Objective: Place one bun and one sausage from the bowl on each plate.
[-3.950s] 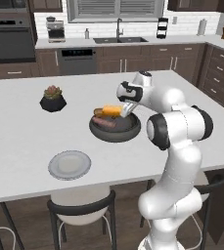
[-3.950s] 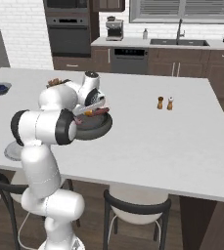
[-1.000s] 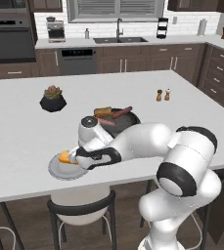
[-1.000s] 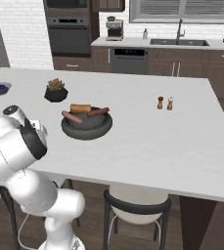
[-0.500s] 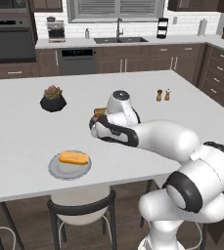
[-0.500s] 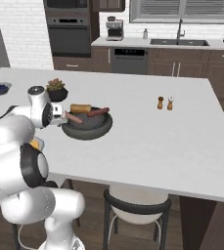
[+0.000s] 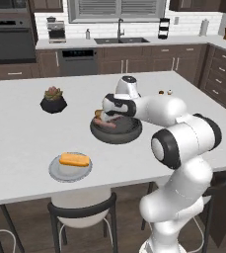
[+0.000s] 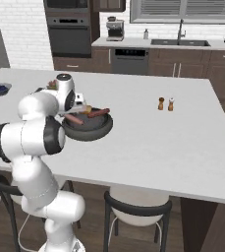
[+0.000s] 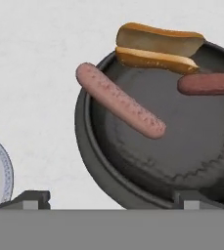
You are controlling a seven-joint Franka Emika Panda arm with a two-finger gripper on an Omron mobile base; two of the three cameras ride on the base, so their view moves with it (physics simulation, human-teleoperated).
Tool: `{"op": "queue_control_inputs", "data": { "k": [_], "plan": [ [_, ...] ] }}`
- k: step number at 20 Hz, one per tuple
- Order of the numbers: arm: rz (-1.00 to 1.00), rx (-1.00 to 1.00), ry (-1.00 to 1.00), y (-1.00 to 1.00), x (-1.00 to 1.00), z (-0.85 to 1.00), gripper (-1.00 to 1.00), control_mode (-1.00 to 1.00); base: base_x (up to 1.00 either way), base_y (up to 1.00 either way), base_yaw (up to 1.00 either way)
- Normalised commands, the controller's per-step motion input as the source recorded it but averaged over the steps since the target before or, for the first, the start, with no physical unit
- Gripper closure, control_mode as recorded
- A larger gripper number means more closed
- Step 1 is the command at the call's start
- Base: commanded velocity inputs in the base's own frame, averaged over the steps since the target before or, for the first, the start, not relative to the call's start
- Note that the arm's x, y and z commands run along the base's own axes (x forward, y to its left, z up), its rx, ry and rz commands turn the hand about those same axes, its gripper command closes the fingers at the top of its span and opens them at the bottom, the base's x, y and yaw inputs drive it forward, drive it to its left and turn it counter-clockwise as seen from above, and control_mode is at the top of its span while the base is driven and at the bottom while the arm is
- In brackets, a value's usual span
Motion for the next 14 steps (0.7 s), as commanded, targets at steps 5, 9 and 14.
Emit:
{"op": "queue_control_inputs", "data": {
  "k": [5,9,14],
  "plan": [
    [0.13,0.00,0.00,0.00,0.85,-0.68,-1.00,-1.00,0.00,0.00,0.00],
    [0.15,0.00,0.00,0.00,0.40,-0.61,-1.00,-1.00,0.00,0.00,0.00],
    [0.12,0.00,0.00,0.00,0.50,-0.44,-1.00,-1.00,0.00,0.00,0.00]
  ]
}}
